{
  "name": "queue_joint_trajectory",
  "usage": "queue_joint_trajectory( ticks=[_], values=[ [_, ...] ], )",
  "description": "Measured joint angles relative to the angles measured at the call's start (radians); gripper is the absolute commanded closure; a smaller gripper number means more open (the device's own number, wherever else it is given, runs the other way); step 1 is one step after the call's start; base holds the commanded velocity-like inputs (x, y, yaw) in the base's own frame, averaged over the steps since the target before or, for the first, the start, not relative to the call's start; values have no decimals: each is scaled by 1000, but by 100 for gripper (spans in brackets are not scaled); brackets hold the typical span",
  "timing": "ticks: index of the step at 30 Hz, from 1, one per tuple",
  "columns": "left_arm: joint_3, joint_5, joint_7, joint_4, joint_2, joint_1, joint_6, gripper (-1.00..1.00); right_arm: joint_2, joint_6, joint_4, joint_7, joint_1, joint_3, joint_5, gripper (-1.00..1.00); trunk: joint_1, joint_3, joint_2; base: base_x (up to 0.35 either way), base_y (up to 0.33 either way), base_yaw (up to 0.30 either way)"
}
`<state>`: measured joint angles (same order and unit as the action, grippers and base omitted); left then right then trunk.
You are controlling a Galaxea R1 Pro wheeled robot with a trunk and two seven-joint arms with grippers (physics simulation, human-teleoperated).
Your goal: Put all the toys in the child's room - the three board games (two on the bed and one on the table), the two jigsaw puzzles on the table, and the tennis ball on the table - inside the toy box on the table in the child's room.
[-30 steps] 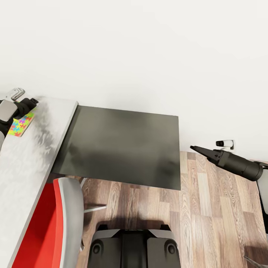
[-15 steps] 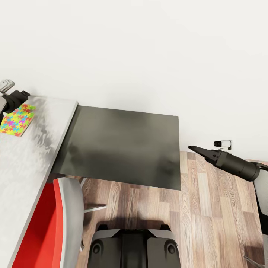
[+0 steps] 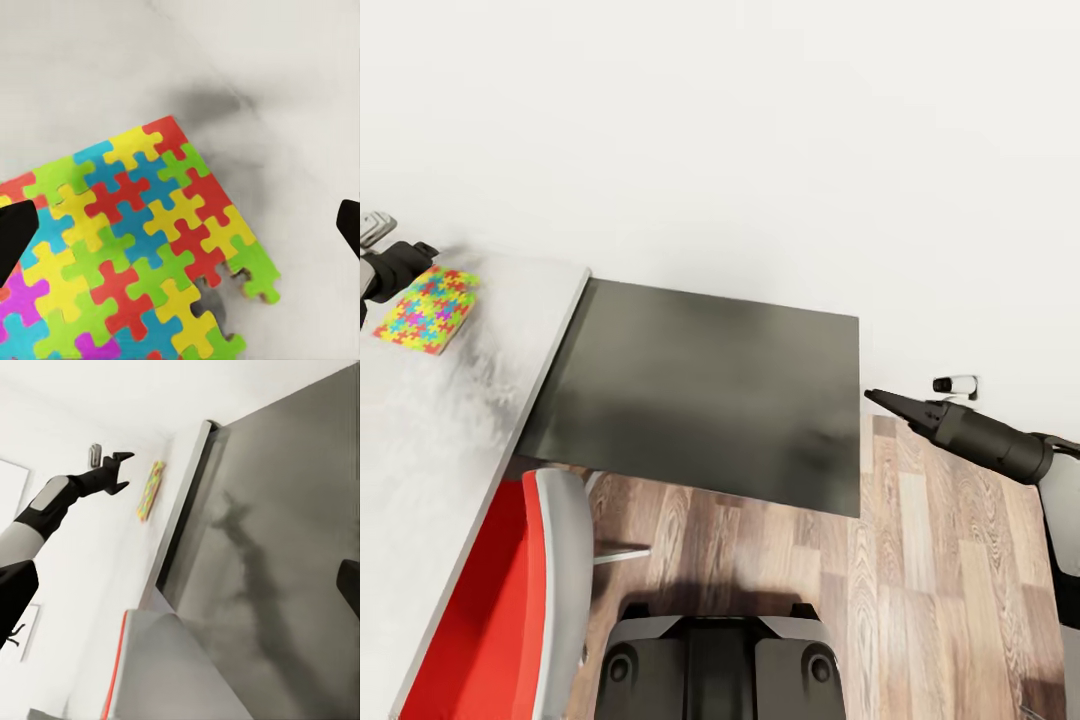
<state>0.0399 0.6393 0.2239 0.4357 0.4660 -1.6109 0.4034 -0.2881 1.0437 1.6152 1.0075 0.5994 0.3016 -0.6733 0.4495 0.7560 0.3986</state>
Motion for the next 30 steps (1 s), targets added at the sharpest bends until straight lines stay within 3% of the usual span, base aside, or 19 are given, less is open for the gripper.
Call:
queue_joint_trajectory(
  ticks=[4, 5, 16, 30],
  values=[
    [0, -1, 3, -1, 1, 6, 0, -100, 1, 0, 0, -23, 8, -2, -1, -100, 0, 0, 0, 0, 0, 272],
    [0, -2, 6, -1, 10, 13, 0, -100, 1, 0, 0, -38, 33, -4, -2, -100, 0, 0, 0, 0, 0, 286],
    [0, -1, 8, -2, 18, 17, -1, -100, 2, 0, 0, -49, 70, -6, -2, -100, 0, 0, 0, 0, 0, 275],
    [-6, -2, 9, -12, 10, 18, -9, -100, 10, 0, 0, -52, 76, -7, -2, -100, 0, 0, 0, 0, 0, 63]
  ],
)
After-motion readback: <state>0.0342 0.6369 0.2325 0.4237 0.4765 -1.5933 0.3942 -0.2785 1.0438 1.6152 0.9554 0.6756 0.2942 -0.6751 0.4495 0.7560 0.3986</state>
